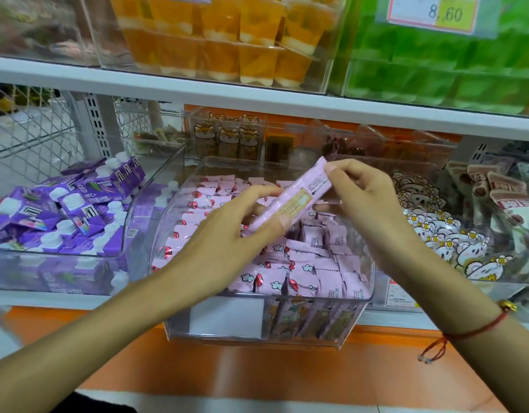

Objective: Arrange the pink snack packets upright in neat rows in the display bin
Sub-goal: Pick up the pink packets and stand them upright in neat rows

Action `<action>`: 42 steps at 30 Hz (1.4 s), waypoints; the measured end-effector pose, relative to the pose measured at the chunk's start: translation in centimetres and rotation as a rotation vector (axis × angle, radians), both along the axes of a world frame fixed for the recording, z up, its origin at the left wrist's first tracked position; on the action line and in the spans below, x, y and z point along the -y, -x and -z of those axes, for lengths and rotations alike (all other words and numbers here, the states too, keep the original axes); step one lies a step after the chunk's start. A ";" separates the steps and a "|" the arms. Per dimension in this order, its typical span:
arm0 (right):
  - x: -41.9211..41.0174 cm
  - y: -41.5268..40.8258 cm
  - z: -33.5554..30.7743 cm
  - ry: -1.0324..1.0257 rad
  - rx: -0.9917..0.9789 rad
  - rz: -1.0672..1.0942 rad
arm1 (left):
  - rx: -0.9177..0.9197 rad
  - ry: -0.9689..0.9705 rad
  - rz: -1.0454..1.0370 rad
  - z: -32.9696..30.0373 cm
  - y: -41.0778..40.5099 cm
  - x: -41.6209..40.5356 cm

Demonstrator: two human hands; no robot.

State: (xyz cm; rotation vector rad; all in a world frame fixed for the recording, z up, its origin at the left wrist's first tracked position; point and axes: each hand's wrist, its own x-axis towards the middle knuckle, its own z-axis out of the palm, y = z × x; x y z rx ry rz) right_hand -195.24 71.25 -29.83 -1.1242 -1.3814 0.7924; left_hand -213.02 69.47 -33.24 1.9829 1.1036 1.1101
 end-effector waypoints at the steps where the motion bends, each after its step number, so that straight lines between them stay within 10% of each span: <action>1: -0.1 -0.2 -0.1 -0.002 0.063 0.017 | 0.059 0.043 -0.006 -0.2 0.0 -0.1; 9: 1.3 0.7 0.5 -0.515 1.055 -0.078 | 0.394 0.416 -0.215 -1.7 -0.4 -0.2; 15: 0.4 0.4 0.0 -0.213 0.581 -0.128 | 0.379 0.275 -0.184 -1.4 -0.1 -0.7; 22: -1.3 -0.5 0.7 0.199 0.010 -0.230 | -0.315 -0.129 -0.230 1.2 0.7 -1.2; 27: -1.8 -1.0 1.2 0.062 0.302 -0.088 | -0.676 -0.209 -0.103 2.2 0.8 -1.6; 42: -1.4 -2.1 -0.4 -0.162 0.927 -0.018 | -0.709 -0.190 -0.066 2.1 1.2 -2.4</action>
